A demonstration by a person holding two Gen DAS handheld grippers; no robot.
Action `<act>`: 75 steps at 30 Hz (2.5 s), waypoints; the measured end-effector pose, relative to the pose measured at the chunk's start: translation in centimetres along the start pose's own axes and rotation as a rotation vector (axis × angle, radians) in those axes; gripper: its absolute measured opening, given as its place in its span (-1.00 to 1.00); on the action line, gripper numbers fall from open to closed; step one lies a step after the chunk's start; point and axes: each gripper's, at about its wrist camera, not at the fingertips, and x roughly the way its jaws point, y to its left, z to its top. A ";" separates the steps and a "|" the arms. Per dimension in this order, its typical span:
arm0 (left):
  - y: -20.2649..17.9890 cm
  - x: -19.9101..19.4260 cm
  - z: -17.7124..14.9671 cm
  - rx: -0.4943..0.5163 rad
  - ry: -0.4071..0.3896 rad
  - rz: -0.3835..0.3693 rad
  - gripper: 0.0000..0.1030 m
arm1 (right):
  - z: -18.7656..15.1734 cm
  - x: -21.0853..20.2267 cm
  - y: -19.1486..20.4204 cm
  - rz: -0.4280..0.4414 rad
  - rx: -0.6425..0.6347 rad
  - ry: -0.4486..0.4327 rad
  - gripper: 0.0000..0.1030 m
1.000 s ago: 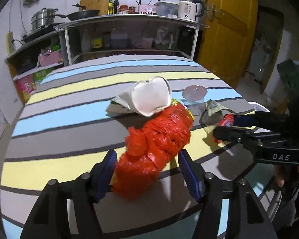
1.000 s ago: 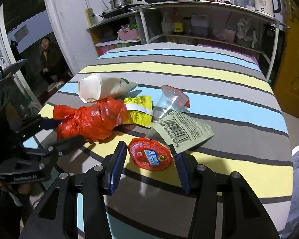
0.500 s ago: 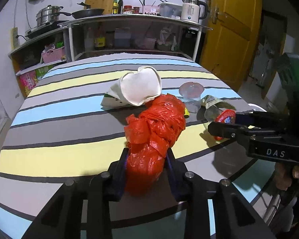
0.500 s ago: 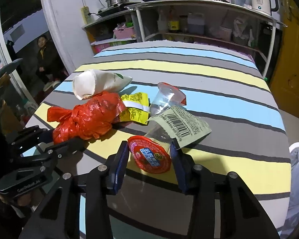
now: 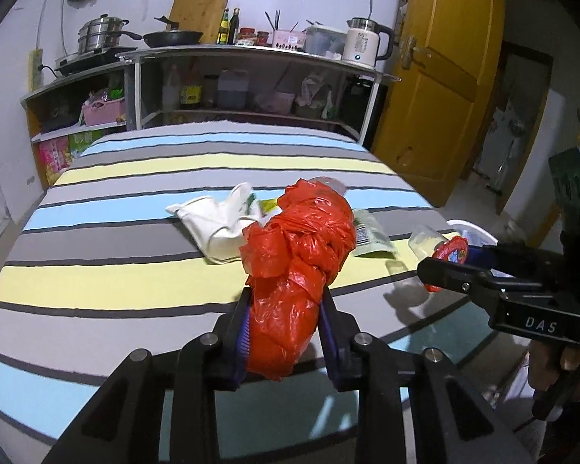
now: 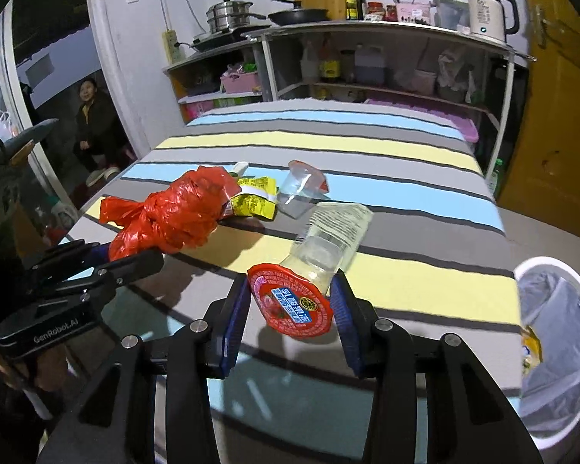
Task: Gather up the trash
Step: 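Carry the red plastic bag and red-lidded cup over the white trash bin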
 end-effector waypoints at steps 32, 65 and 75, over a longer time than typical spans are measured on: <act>-11.7 -2.0 2.7 0.126 -0.052 -0.148 -0.40 | -2.0 -10.9 -5.5 -0.137 0.079 -0.171 -0.15; -24.5 7.7 5.1 0.263 0.058 -0.322 -0.40 | -5.9 -14.0 -17.3 -0.322 0.279 -0.179 -0.15; -27.2 10.9 5.3 0.295 0.099 -0.355 -0.39 | -6.6 -13.4 -20.2 -0.346 0.329 -0.158 -0.14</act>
